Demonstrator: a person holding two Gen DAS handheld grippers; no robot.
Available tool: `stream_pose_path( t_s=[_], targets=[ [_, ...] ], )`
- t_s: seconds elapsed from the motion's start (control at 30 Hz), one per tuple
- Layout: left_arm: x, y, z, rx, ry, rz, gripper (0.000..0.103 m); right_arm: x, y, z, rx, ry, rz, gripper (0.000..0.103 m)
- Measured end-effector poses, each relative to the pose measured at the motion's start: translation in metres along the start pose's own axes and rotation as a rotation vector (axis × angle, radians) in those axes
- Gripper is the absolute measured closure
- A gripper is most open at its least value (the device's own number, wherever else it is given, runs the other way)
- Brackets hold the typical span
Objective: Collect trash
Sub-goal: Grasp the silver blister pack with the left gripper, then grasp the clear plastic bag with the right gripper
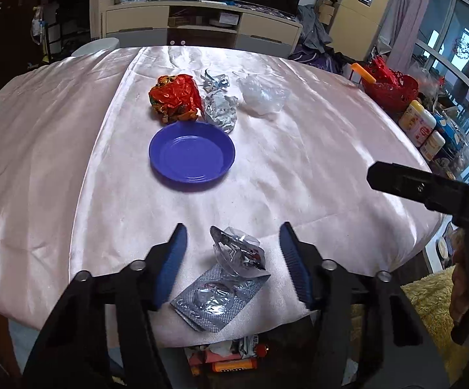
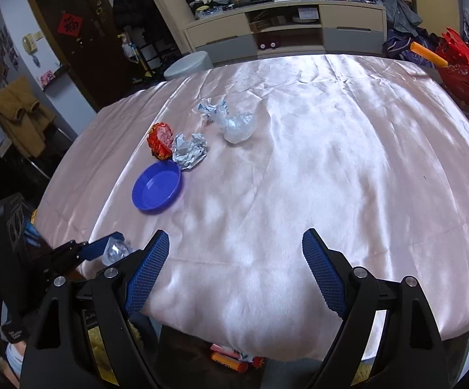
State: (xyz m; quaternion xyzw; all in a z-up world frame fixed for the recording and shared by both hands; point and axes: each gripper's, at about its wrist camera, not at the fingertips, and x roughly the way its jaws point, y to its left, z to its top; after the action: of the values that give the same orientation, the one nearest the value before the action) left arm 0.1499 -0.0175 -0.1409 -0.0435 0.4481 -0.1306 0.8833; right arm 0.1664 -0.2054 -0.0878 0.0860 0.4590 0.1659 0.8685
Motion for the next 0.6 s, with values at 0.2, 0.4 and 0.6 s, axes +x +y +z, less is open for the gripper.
stream_pose_path(
  t_s=[0.2,0.4,0.6],
  targets=[
    [0.008,0.011,0.003,-0.007,0.006,-0.011,0.077,0.028,0.001,0.035,-0.002,-0.028,-0.031,0.018],
    [0.015,0.016,0.009,0.008,-0.004,-0.022,0.078,0.065,0.002,0.069,-0.011,-0.001,-0.045,0.018],
    [0.02,0.011,0.01,0.06,-0.003,0.006,0.079,0.095,0.0,0.095,-0.014,-0.004,-0.067,0.021]
  ],
)
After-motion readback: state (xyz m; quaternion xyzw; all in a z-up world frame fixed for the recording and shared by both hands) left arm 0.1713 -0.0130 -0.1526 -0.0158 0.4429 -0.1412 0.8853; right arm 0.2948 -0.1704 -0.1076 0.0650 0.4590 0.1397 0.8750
